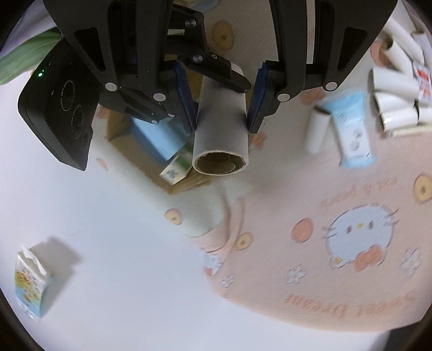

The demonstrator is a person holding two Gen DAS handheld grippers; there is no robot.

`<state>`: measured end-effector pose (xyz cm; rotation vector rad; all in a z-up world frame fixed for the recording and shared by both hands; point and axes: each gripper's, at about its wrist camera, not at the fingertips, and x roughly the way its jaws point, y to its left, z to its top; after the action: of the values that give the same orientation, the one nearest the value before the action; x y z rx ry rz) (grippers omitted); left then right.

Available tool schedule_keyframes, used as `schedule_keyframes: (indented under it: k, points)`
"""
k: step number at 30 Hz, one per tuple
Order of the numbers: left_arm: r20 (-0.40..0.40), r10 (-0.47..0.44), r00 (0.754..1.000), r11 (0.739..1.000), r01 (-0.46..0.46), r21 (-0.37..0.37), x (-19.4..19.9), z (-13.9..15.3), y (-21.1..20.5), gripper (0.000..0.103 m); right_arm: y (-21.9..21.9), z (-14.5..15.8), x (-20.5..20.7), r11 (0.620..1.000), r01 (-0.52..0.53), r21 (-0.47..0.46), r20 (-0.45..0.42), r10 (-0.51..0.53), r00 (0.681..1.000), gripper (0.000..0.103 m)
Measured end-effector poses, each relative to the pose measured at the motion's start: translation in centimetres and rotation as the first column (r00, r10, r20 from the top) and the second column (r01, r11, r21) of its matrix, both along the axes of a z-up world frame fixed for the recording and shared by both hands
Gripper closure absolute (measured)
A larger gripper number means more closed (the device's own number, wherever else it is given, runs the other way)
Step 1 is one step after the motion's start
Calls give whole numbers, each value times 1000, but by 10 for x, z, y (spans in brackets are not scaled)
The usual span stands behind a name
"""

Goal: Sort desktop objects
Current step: 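Lift both held tubes and carry them over the cardboard box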

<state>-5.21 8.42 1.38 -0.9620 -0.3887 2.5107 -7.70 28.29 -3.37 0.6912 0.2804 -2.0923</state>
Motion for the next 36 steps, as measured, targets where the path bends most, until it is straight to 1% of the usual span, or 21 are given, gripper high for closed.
schedule_keyframes:
  k: [1, 3, 4, 5, 6, 7, 9, 10, 11, 12, 13, 15, 16, 19, 21, 24, 25, 26, 29, 33, 36]
  points:
    - [4, -13, 1000, 1000, 13, -5, -6, 4, 6, 60, 0, 5, -16, 1000, 13, -3, 7, -13, 1000, 60]
    - [15, -37, 999, 999, 37, 7, -16, 10, 13, 60, 45, 18, -2, 999, 40, -5, 41, -40, 998, 60]
    - [26, -48, 999, 999, 48, 23, -21, 13, 17, 60, 39, 27, -17, 999, 53, -8, 71, -52, 996, 60]
    - [38, -60, 997, 997, 58, 45, -27, 16, 20, 60, 33, 28, -17, 998, 63, -15, 96, -61, 994, 60]
    - [50, -71, 996, 996, 68, 63, -32, 18, 23, 60, 19, 25, -39, 998, 68, -17, 108, -66, 992, 60]
    - [62, -83, 995, 993, 78, 84, -38, 20, 24, 60, 13, 31, -47, 997, 72, -15, 112, -70, 991, 60]
    - [90, -112, 990, 988, 101, 115, -51, 23, 31, 60, 9, 41, -62, 997, 75, -4, 93, -74, 993, 60]
    - [104, -124, 987, 987, 112, 119, -55, 24, 35, 60, 9, 49, -71, 997, 77, 12, 87, -77, 993, 60]
    - [116, -139, 983, 985, 125, 121, -60, 24, 40, 60, 9, 48, -76, 996, 83, 38, 75, -85, 993, 60]
    - [120, -150, 981, 983, 136, 120, -64, 24, 44, 60, 9, 50, -78, 997, 47, 67, 62, -51, 997, 60]
    - [128, -155, 980, 983, 140, 118, -68, 24, 49, 60, 11, 53, -82, 995, 54, 84, 56, -58, 997, 60]
    - [132, -159, 978, 984, 147, 100, -74, 23, 59, 60, 19, 51, -83, 992, 62, 111, 51, -68, 996, 60]
    - [131, -158, 979, 985, 147, 89, -76, 22, 62, 60, 27, 40, -78, 991, 65, 117, 51, -72, 996, 60]
    - [146, -154, 977, 987, 147, 57, -82, 19, 73, 60, 24, 33, -92, 990, 62, 125, 80, -72, 994, 60]
    - [169, -152, 974, 988, 144, 56, -87, 15, 76, 60, 29, 24, -99, 990, 62, 127, 108, -76, 991, 60]
    - [220, -164, 962, 986, 153, 64, -98, 7, 84, 60, 39, 17, -106, 990, 65, 127, 160, -85, 983, 60]
    - [235, -164, 958, 986, 153, 65, -102, 4, 87, 60, 51, 16, -108, 989, 66, 132, 171, -89, 981, 60]
    - [255, -156, 954, 987, 143, 66, -106, 0, 90, 60, 53, 13, -112, 988, 71, 139, 183, -96, 978, 60]
    - [307, -148, 940, 989, 138, 52, -119, -10, 103, 59, 65, 5, -121, 983, 91, 160, 229, -126, 965, 60]
    - [350, -148, 925, 989, 146, 33, -132, -21, 114, 59, 77, -4, -135, 981, 89, 174, 299, -139, 944, 60]
    - [383, -169, 908, 985, 170, 30, -140, -32, 124, 59, 84, -9, -144, 976, 89, 197, 329, -151, 932, 60]
